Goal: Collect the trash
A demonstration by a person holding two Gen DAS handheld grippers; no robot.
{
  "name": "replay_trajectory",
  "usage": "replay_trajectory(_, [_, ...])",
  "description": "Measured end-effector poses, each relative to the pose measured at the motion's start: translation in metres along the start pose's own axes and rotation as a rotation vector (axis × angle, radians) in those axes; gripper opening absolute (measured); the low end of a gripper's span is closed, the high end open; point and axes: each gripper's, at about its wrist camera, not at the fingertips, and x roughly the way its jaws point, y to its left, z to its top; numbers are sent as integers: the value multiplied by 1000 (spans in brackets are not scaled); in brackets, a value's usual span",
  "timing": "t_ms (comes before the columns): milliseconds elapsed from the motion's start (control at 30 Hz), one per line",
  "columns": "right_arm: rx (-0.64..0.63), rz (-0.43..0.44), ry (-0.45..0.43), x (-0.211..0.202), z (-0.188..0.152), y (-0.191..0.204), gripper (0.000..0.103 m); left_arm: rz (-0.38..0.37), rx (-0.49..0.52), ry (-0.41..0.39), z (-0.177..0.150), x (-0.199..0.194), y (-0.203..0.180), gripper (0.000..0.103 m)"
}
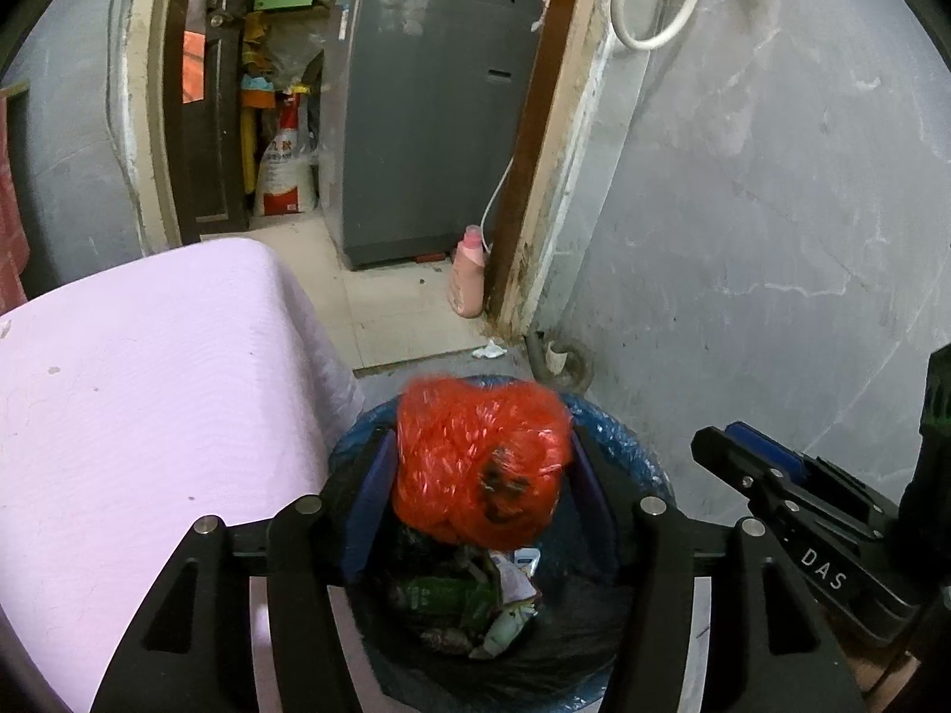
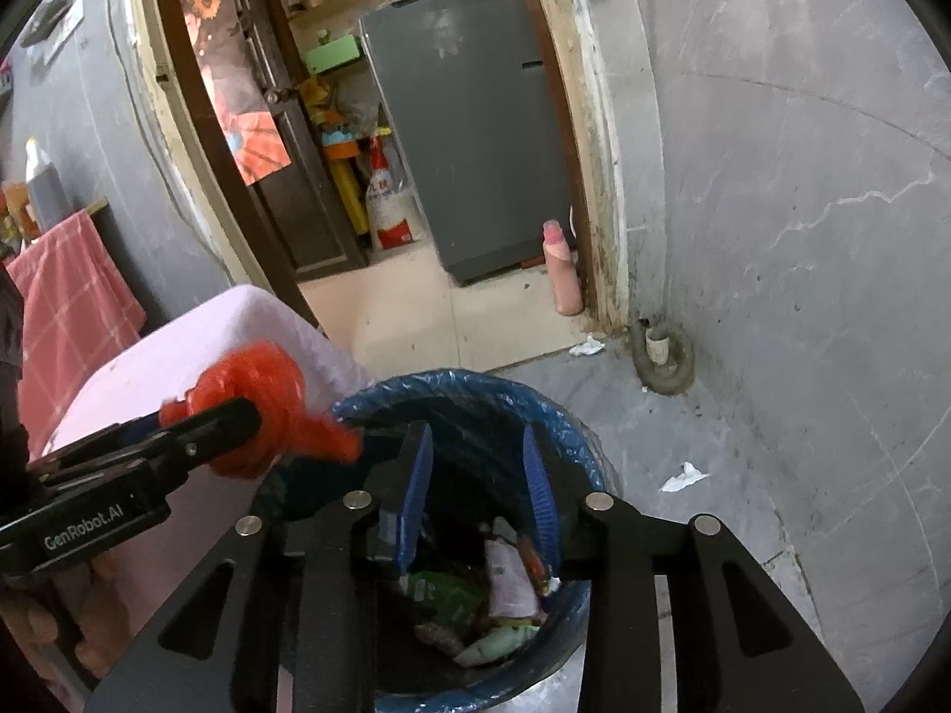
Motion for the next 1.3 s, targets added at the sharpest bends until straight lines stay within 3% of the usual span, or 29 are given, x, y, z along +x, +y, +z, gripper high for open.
replay_trajectory(67, [5, -1, -22, -7, 2, 1, 35, 5, -3, -21, 2, -8, 0, 61])
replay_trajectory(500, [-17, -29, -165, -64, 14, 24, 59, 31, -37, -167, 4, -84, 16, 75])
replay_trajectory(567, [-27, -28, -189, -77, 17, 31, 69, 35, -46, -186, 3, -98, 19, 80])
replay_trajectory(733, [-42, -24, -250, -110, 21, 51, 84, 49, -65, -239, -2, -136, 28, 83])
replay_trajectory(833, [-47, -19, -269, -125, 21, 58, 90, 52, -82, -273, -6, -163, 35, 95])
replay_trajectory(933, [-52, -12, -289, -141, 16, 69, 100, 66, -78, -331, -11, -191, 39, 97])
replay_trajectory(1300, [-77, 23, -354, -194, -17, 107, 103, 98, -70, -385, -51, -260, 53, 101])
